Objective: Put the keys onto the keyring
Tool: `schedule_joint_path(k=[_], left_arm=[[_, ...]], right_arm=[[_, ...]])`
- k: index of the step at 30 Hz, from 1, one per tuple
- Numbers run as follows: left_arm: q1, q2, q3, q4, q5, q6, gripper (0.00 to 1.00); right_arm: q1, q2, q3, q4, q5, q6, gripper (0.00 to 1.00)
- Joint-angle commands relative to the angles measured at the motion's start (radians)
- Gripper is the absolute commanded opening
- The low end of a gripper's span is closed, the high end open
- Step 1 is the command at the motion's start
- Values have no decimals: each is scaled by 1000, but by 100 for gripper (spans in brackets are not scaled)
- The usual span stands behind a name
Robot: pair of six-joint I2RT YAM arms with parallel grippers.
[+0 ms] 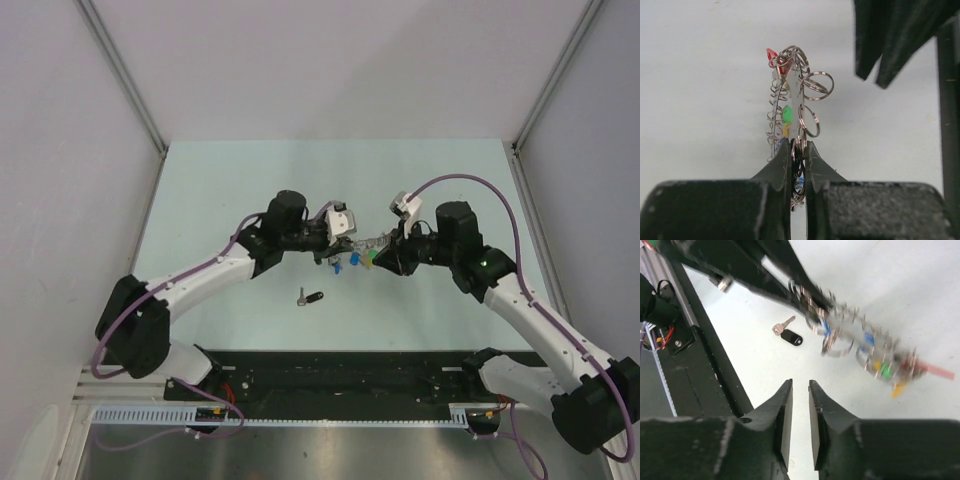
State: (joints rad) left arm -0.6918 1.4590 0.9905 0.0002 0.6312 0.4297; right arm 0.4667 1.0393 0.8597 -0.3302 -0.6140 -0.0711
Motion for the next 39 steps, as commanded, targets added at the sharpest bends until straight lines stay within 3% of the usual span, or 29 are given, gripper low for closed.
schedule_joint_path(k=[1, 4, 11, 17, 25, 30, 39], left_arm=[[6, -118, 56, -69, -186, 87, 0], [2, -175, 31, -81, -306, 95, 1], [-37, -253, -10, -88, -505, 93, 0], [-68, -295, -44, -43, -625, 86, 0], [-92, -319, -62, -28, -660, 83, 0], [-103, -324, -69, -23, -674, 95, 0], [-109, -327, -66, -26, -680, 92, 1]], right_arm=[[82, -68, 30, -4, 173, 77, 32], [166, -103, 41, 20, 318, 135, 39], [380, -64, 101, 138, 707, 304, 40], [441, 17, 105, 276, 874, 444, 40], [422, 83, 105, 361, 925, 504, 41], [392, 126, 105, 416, 866, 513, 56], [322, 189, 104, 436, 794, 518, 62]])
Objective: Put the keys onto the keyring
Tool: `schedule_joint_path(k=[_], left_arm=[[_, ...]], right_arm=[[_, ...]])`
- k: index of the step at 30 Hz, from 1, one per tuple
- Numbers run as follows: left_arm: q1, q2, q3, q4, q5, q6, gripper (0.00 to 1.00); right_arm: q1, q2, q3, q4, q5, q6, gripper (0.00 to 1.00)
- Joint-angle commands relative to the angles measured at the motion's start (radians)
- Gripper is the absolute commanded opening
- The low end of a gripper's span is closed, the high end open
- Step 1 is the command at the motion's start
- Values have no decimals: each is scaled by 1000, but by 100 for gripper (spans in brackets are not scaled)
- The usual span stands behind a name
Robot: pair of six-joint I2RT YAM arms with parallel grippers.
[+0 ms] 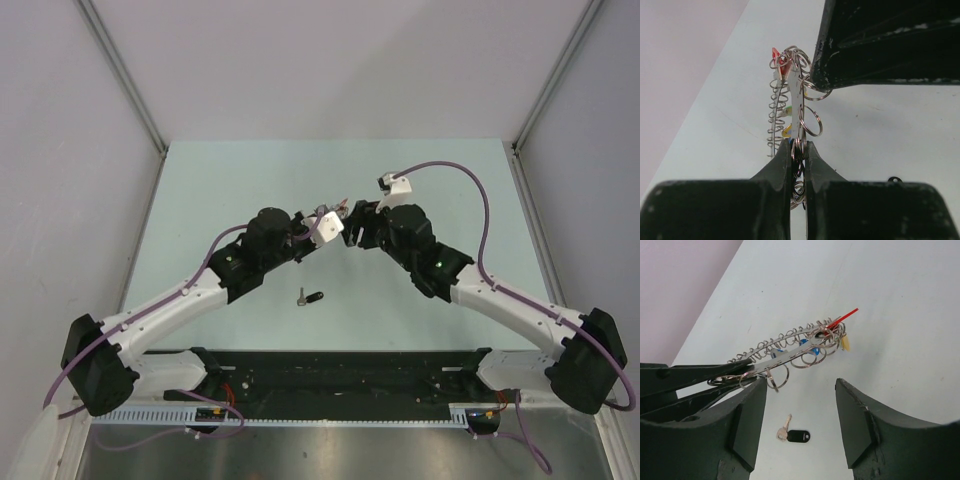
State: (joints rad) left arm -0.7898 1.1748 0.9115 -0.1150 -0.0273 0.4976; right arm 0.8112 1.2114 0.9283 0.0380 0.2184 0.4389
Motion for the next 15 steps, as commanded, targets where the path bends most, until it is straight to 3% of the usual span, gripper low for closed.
schedule_joint_path(k=[1, 9, 11, 13, 15], left_arm=[[-14, -43, 15, 89, -20, 24, 0], [-15, -35, 12, 92, -49, 18, 0], [-15, -35, 13, 92, -52, 13, 0], [-15, -33, 13, 92, -54, 13, 0], [-15, -35, 12, 94, -59, 13, 1]], right_arm=[[-26, 22, 37, 75, -71, 0, 61], [-70, 30, 35, 188, -436, -49, 53], [-72, 17, 35, 159, -432, -58, 45], [-76, 2, 37, 128, -410, -71, 28], [-79, -9, 37, 111, -399, -91, 20]])
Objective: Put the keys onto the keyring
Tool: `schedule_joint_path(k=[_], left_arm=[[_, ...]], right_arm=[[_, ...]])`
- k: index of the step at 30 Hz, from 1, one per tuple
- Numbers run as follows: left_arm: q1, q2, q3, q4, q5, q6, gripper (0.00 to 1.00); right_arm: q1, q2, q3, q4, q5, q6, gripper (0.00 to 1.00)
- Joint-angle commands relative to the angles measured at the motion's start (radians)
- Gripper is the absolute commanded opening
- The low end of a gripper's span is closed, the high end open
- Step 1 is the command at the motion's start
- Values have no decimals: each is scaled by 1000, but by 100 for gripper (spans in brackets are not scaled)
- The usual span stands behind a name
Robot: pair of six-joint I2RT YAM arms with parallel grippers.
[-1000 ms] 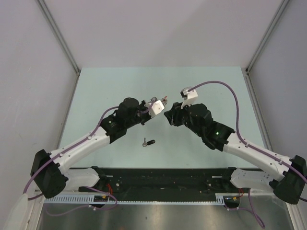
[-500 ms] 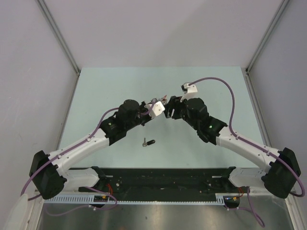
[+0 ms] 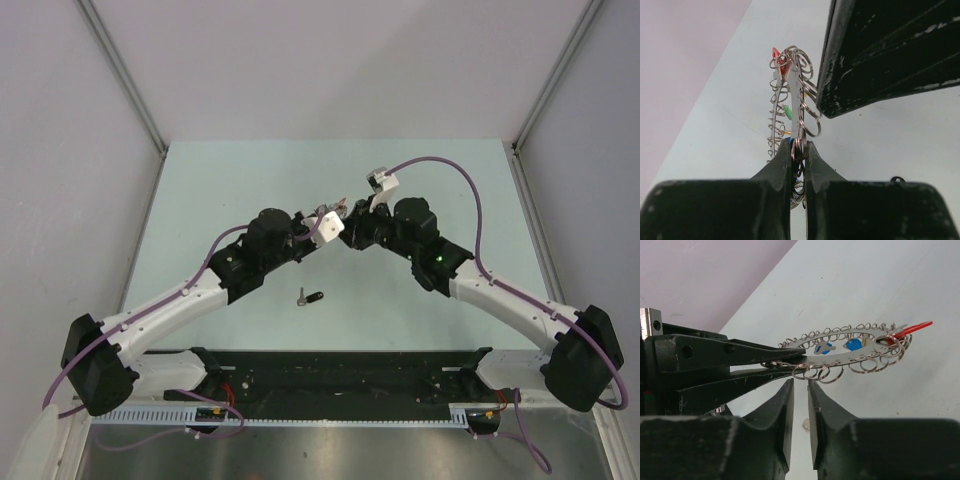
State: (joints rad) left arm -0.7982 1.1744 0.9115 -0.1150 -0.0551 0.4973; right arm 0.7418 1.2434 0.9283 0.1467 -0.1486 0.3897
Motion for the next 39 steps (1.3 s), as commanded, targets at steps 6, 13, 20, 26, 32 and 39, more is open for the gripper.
schedule_joint_path(k=[6, 13, 20, 26, 32, 39], left_arm=[[-7, -36, 12, 92, -32, 15, 1], [-7, -36, 10, 92, -26, 17, 2], [-12, -39, 7, 94, -31, 23, 2], [-16, -39, 7, 95, -34, 26, 2], [-19, -38, 4, 95, -34, 32, 2], [-21, -39, 4, 95, -38, 37, 2]], right_arm=[[-1, -76, 35, -91, 201, -51, 20], [36, -53, 37, -29, 254, -48, 33], [41, -7, 40, 19, 251, -8, 34], [41, 28, 61, 27, 219, 6, 34], [22, 25, 63, 53, 185, 44, 33], [-1, 19, 63, 54, 159, 100, 33]])
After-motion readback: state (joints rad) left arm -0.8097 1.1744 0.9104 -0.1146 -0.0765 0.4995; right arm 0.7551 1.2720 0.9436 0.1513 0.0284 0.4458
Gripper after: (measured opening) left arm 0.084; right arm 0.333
